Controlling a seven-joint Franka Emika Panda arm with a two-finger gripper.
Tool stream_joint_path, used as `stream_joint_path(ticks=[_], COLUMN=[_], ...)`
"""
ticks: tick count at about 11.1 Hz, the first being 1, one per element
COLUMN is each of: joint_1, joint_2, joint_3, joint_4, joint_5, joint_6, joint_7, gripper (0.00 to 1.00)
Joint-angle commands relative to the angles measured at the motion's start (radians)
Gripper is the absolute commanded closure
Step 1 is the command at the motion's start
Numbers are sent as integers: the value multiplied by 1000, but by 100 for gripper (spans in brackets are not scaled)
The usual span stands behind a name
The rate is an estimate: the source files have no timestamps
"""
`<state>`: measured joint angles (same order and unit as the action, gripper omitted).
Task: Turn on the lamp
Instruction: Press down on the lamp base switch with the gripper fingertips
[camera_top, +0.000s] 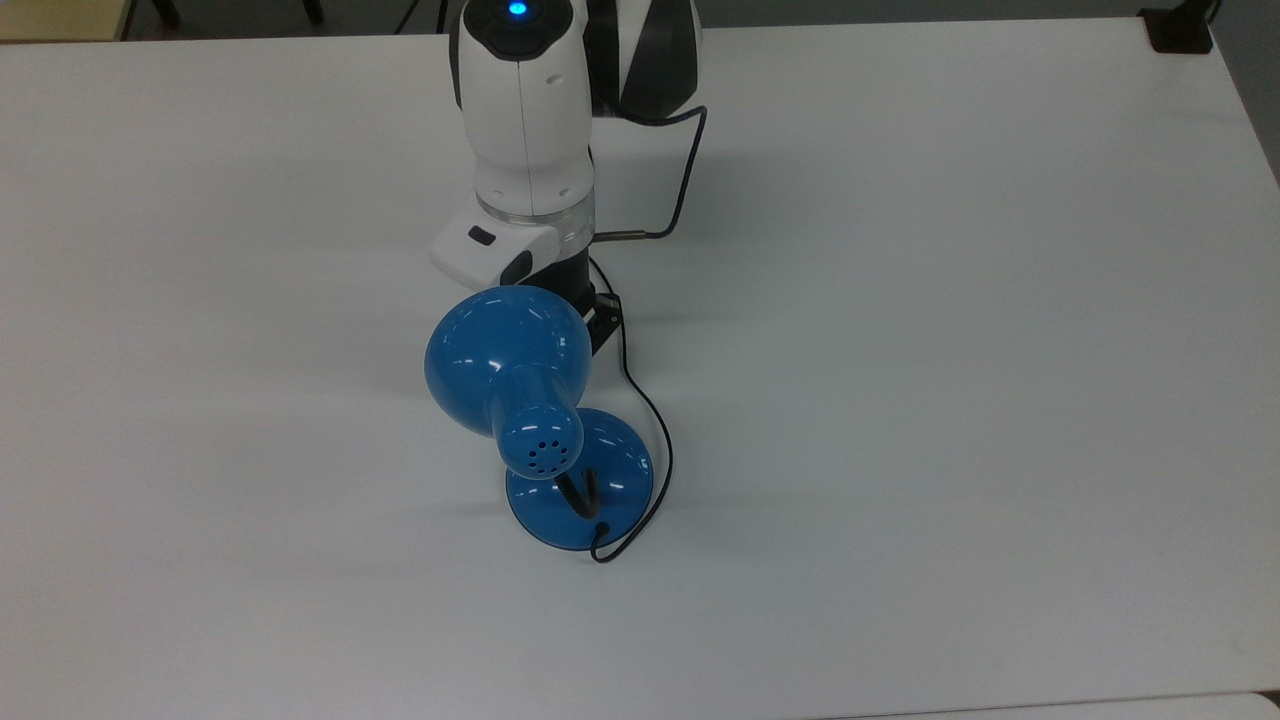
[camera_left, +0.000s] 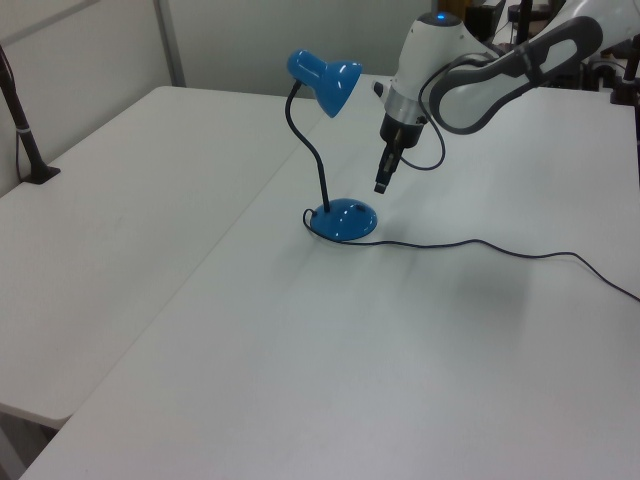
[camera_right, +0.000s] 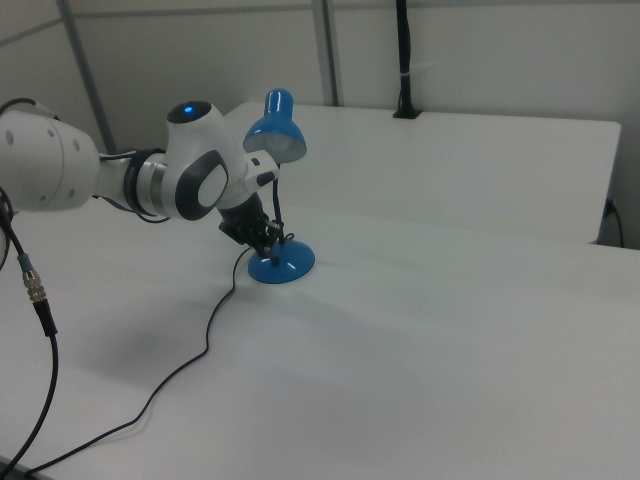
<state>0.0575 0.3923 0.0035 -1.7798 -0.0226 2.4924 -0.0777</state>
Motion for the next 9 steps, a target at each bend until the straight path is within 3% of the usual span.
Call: stream_joint_path(ticks=[1, 9], joint_1=[2, 1], joint_2=[45, 102], joint_3=[6, 13], joint_4=[3, 5], joint_5=[4, 0], joint_6=[120, 250], joint_7=[-19, -22], gripper=[90, 88])
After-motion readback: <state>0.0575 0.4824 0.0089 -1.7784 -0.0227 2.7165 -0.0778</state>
